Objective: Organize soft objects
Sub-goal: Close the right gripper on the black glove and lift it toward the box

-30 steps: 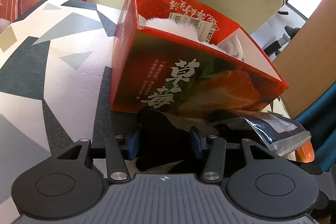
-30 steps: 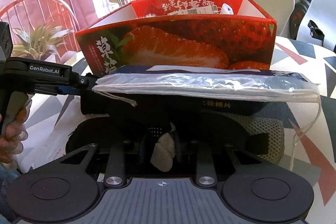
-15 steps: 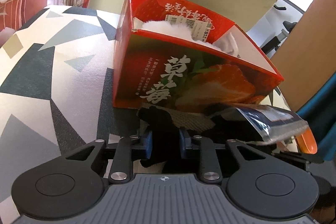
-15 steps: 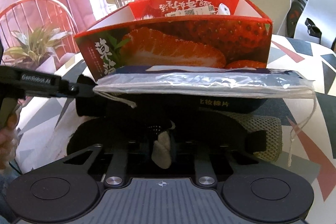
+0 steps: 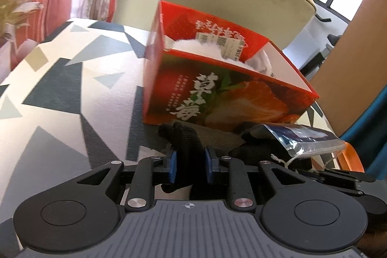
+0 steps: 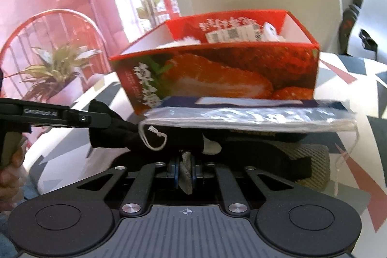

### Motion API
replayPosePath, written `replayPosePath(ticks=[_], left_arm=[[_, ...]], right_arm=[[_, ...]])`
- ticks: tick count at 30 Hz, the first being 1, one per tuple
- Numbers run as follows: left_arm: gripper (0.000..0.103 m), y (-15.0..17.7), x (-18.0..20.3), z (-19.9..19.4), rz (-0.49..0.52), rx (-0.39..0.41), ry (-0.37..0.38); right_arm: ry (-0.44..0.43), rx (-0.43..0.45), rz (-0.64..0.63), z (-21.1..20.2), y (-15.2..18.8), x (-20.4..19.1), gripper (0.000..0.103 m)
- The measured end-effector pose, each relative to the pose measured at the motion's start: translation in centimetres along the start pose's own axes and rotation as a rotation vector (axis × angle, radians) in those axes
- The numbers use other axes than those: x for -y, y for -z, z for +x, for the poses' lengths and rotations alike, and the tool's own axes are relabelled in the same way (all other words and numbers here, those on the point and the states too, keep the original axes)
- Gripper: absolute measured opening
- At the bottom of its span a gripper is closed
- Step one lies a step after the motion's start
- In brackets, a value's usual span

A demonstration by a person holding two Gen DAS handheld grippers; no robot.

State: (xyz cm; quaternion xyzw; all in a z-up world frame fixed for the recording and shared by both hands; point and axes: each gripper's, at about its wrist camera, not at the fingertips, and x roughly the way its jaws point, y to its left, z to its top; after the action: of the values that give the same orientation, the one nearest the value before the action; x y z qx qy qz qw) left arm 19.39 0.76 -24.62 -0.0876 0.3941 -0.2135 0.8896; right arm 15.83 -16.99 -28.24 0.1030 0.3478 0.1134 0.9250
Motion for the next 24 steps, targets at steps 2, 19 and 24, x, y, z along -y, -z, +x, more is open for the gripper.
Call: replayPosePath(ticks=[2, 19, 24], left_arm=[[0.025, -0.2, -0.2, -0.7, -0.007, 0.02, -0.012], [0.024, -5.5, -0.1, -7.3, -0.01, 0.258, -0.059], [0.024, -7.5, 1.1, -7.9, 0.005, 0.305, -0.03]], right_arm=[[-0.015, 0.01, -0.022, -0.3, -0.3, -0.6, 0.009], [-0.151, 0.166, -0.199, -3.0, -6.8, -6.0, 0.009], [-0.158, 0.222, -0.145, -3.8, -9.5, -5.2, 0.009]])
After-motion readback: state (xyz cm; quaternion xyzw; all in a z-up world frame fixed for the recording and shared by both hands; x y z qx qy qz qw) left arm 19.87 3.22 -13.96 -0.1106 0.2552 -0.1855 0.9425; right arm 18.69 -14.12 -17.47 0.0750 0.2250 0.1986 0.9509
